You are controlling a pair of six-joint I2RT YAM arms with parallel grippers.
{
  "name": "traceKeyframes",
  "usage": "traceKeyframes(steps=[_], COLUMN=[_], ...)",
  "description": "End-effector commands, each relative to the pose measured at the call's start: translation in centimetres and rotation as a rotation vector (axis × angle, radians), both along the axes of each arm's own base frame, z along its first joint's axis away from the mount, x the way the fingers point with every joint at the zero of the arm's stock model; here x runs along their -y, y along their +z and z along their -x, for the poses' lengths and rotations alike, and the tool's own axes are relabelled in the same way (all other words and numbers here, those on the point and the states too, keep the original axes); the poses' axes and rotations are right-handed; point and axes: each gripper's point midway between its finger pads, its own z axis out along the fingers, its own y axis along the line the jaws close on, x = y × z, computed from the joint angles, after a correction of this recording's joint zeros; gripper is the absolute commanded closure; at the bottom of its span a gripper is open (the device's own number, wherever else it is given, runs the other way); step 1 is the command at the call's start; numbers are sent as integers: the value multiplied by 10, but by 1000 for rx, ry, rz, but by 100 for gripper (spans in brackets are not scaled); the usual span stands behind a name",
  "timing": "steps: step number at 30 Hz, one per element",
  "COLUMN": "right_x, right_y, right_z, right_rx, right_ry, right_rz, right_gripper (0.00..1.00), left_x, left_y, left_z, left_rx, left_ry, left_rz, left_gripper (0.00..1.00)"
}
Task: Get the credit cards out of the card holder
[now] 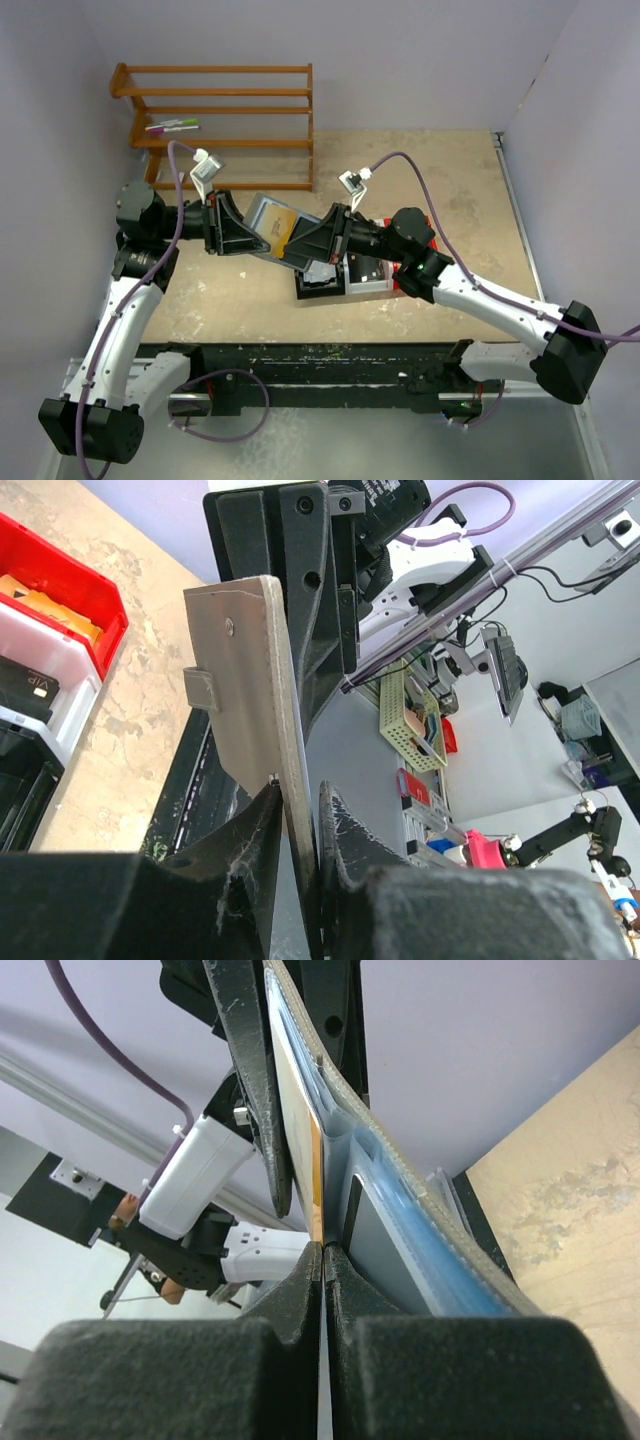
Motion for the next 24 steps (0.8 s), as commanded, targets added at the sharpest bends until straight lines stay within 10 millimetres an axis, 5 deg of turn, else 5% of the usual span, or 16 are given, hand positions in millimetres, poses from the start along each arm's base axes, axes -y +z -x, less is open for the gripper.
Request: traceKeyframes(steps=[1, 8, 12, 14, 19, 24], right_x=[6, 2, 6, 7, 2, -1], right_y=[2, 5, 23, 34, 41, 34], right_z=[-5, -3, -11, -15, -21, -22], right_rx=[38, 43, 50, 55, 53, 33], right_ry=[-43, -17, -44, -49, -34, -22], right_rz=[-6, 4, -46, -80, -96, -100], right_gripper=[100, 97, 59, 55, 65, 93], left_x=[0, 0, 0, 0, 0, 0], left_y=[12, 13, 12, 12, 13, 15], left_z=[14, 11, 12, 12, 13, 15], left_rx=[61, 65, 68, 68, 80, 88], left_ry=[-45, -33, -34, -34, -36, -38], left_rz=[8, 11, 10, 10, 9, 5], left_gripper=[79, 85, 86, 86, 86, 86])
